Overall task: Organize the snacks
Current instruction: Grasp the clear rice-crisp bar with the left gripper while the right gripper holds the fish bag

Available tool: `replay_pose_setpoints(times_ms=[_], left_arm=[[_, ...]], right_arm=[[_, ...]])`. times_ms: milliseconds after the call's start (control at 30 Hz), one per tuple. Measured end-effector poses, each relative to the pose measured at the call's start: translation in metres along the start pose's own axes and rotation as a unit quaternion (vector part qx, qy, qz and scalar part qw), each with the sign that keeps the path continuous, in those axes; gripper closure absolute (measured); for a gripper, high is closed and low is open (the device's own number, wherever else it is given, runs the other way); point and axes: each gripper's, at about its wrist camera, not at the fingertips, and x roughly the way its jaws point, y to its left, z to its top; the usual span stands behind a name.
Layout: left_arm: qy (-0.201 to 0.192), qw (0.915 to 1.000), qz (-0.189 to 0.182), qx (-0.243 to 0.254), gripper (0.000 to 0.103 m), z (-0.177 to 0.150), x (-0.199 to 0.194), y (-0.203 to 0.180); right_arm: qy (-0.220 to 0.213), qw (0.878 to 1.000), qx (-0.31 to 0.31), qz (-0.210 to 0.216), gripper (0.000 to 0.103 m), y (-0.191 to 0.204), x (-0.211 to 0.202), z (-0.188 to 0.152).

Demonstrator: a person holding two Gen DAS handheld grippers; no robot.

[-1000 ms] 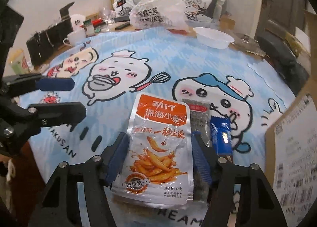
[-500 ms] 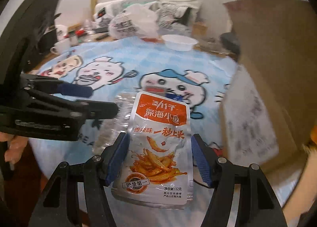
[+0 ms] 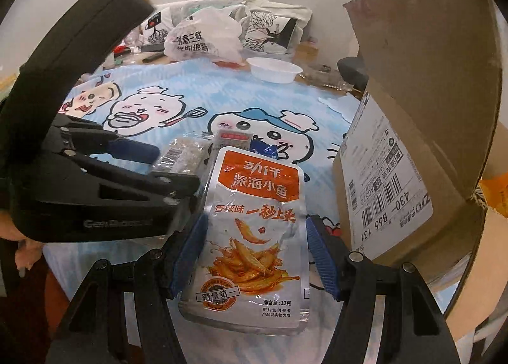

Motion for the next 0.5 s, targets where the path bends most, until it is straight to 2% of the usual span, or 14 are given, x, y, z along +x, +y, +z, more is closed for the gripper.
replay_pose_setpoints(times_ms=[200, 333, 433, 467, 500], left_arm=[[0.006, 0.9993, 0.037, 0.007, 0.051, -0.007, -0.008, 0.033], [0.016, 0.9991, 0.036, -0.013, 0.051, -0.016, -0.020, 0.050], [0.013, 0.9971, 0.074, 0.002, 0.049, -0.023, -0.023, 0.051], [0.009, 0.9936, 0.112, 0.013, 0.048, -0.024, -0.022, 0.050], [0.005, 0.9917, 0.127, 0.021, 0.048, -0.024, -0.022, 0.048]], right_arm=[[0.001, 1.000, -0.003, -0.004, 0.041, 0.001, -0.001, 0.002], [-0.006, 1.000, -0.007, -0.007, 0.041, 0.004, -0.005, 0.005], [-0.009, 1.000, -0.012, -0.005, 0.041, 0.009, -0.005, 0.008], [-0.009, 1.000, -0.014, -0.003, 0.041, 0.011, -0.005, 0.009], [-0.010, 1.000, -0.015, -0.002, 0.041, 0.011, -0.005, 0.009]])
